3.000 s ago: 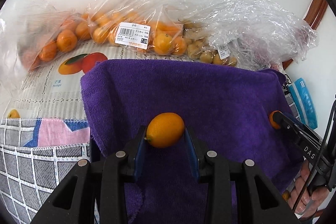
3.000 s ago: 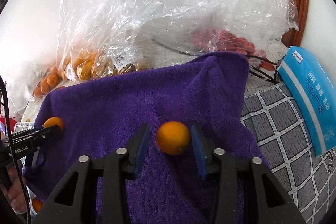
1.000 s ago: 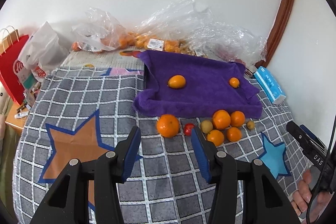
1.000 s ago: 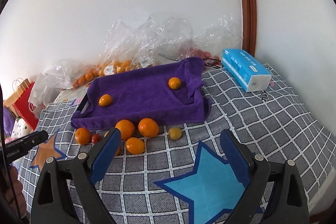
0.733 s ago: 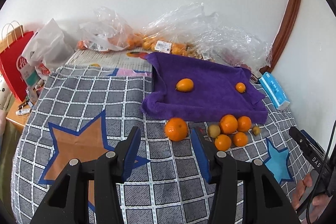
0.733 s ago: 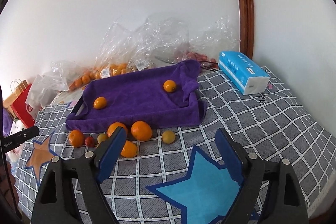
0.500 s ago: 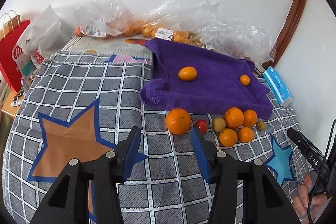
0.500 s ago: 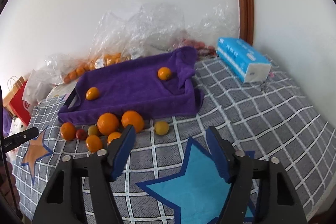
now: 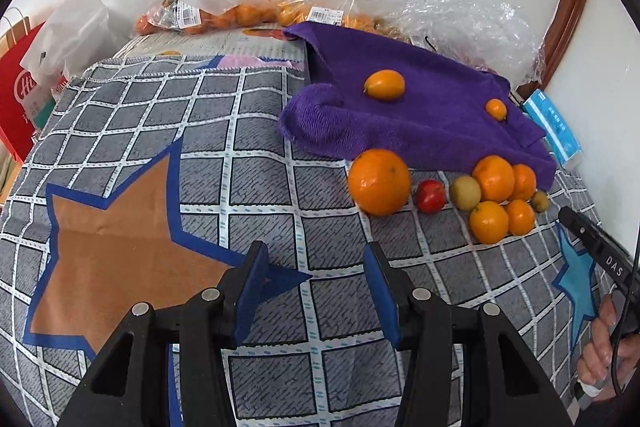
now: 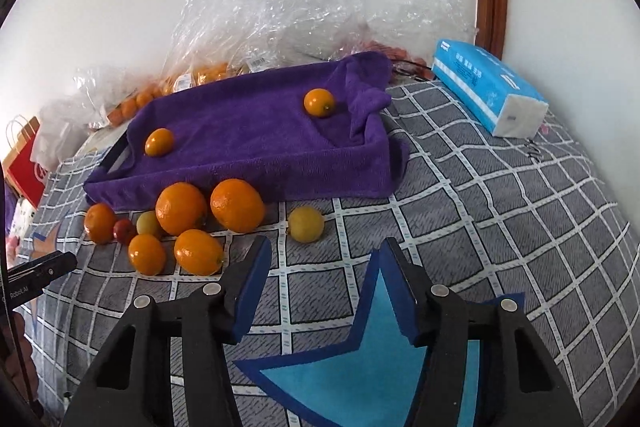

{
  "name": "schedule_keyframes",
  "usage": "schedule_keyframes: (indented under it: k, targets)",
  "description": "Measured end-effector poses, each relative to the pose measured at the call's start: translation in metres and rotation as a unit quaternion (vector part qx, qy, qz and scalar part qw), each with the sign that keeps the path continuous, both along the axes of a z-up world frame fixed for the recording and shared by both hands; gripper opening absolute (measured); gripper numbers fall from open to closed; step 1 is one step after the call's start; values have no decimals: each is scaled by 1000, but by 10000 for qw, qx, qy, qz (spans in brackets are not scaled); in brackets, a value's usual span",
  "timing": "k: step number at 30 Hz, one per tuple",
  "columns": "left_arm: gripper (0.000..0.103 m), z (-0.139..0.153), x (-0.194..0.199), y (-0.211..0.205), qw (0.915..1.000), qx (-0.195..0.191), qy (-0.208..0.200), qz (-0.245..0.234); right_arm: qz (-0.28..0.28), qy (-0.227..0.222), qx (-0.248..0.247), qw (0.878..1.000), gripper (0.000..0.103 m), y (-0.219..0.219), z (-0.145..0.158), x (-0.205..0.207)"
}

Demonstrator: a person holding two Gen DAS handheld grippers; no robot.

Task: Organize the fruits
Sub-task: 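Grasp the small yellow-green citrus with the right tool while the left tool grasps a large orange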

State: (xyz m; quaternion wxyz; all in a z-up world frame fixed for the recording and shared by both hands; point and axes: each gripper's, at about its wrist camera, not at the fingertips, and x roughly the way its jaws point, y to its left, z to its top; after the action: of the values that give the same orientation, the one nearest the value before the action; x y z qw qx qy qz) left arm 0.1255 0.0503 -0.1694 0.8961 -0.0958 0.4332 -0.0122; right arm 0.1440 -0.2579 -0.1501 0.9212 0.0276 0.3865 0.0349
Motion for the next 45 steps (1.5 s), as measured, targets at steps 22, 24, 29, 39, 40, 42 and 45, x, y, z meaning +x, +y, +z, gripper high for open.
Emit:
schedule_keyframes:
  k: [22, 24, 29, 39, 40, 42, 45]
  targets:
    - [64, -3, 1, -2, 9989, 4, -279, -366, 35, 430, -48, 9991, 25, 12, -24, 50]
    - [64, -3, 1, -1, 9989, -30, -288, -367, 34, 379, -14, 9993, 25, 11, -23, 49]
    - [63, -3, -2, 8, 9981, -371, -368, -338, -50, 297, 203, 9993, 25, 2, -20, 44]
    - [56, 6, 3, 6, 9954, -885, -245, -287, -43, 77, 228, 9997, 25, -2, -13, 18]
    - [56, 9, 6, 2, 9960, -805, -265, -273, -56, 73, 241, 9997, 25, -2, -13, 18]
    - [56, 11, 12, -8, 9980, -499, -249, -300, -82, 88, 267, 9996, 25, -4, -13, 19]
    - [56, 11, 22, -21, 9989, -171, -274, -348, -112, 43, 350, 9993, 25, -6, -12, 17]
